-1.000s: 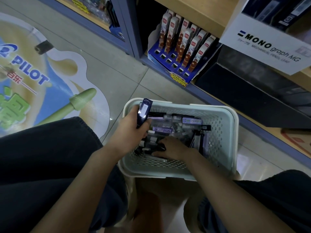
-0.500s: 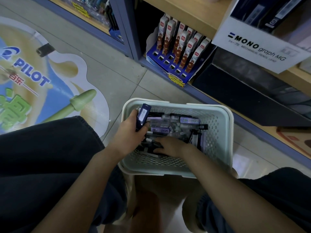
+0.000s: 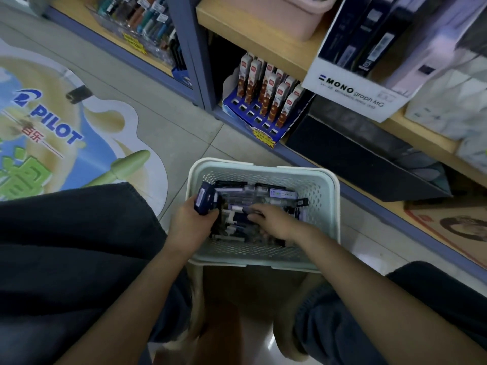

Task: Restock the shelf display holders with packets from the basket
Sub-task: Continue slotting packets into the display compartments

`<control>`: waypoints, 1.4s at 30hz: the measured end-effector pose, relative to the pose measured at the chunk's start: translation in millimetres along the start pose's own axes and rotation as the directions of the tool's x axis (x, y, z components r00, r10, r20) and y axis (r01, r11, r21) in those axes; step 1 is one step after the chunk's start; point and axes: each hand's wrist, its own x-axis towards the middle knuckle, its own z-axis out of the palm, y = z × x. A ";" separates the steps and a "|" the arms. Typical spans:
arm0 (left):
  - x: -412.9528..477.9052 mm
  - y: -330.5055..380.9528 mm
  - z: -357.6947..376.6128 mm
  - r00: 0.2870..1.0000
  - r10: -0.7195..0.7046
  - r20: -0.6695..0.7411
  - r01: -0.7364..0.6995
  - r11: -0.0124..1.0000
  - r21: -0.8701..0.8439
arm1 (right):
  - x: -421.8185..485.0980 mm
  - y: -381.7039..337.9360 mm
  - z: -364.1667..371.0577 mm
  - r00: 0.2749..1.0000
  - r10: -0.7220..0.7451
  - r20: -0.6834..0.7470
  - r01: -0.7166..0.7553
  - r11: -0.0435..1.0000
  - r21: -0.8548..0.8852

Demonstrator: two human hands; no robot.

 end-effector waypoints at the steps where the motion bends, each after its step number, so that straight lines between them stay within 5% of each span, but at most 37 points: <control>1: -2.2 1.3 0.6 0.999 -0.042 0.001 0.042 0.995 -0.093 | -7.7 -6.4 -5.2 0.999 -0.018 -0.039 0.020 0.999 0.038; 7: -22.3 25.5 7.6 0.984 -0.162 0.071 0.170 0.763 -0.624 | -42.8 -48.9 -21.7 0.937 -0.098 -0.335 0.201 0.936 0.289; 11: -38.2 37.8 8.3 0.986 -0.125 0.110 0.166 0.658 -0.734 | -70.0 -81.0 -22.7 0.853 -0.139 -0.503 0.340 0.879 0.334; 17: -74.2 78.4 0.6 0.988 -0.011 0.153 0.134 0.541 -0.831 | -117.7 -108.1 -19.3 0.808 -0.224 -0.545 0.402 0.885 0.233; 23: -97.9 109.8 -2.7 0.990 0.060 0.126 0.063 0.615 -0.786 | -177.7 -108.6 -34.3 0.660 -0.351 -0.664 0.271 0.936 -0.225; 26: -108.3 128.1 -2.1 0.977 0.153 0.148 0.006 0.674 -0.739 | -207.3 -105.0 -50.1 0.622 -0.347 -0.702 0.232 0.938 -0.258; 30: -119.4 155.5 3.8 0.942 0.276 0.189 -0.096 0.764 -0.638 | -237.2 -94.4 -74.9 0.648 -0.321 -0.691 0.301 0.941 -0.155; 35: -116.3 188.4 10.2 0.887 0.398 0.236 -0.223 0.815 -0.536 | -249.8 -75.4 -108.9 0.664 -0.111 -0.740 0.438 0.859 0.265; 38: -108.5 205.1 14.6 0.856 0.428 0.288 -0.237 0.822 -0.518 | -245.3 -57.0 -139.7 0.496 0.010 -0.868 0.336 0.920 0.202; 42: -98.2 220.7 26.1 0.839 0.436 0.326 -0.236 0.831 -0.503 | -242.3 -29.7 -172.1 0.207 -0.023 -0.978 0.186 0.982 0.017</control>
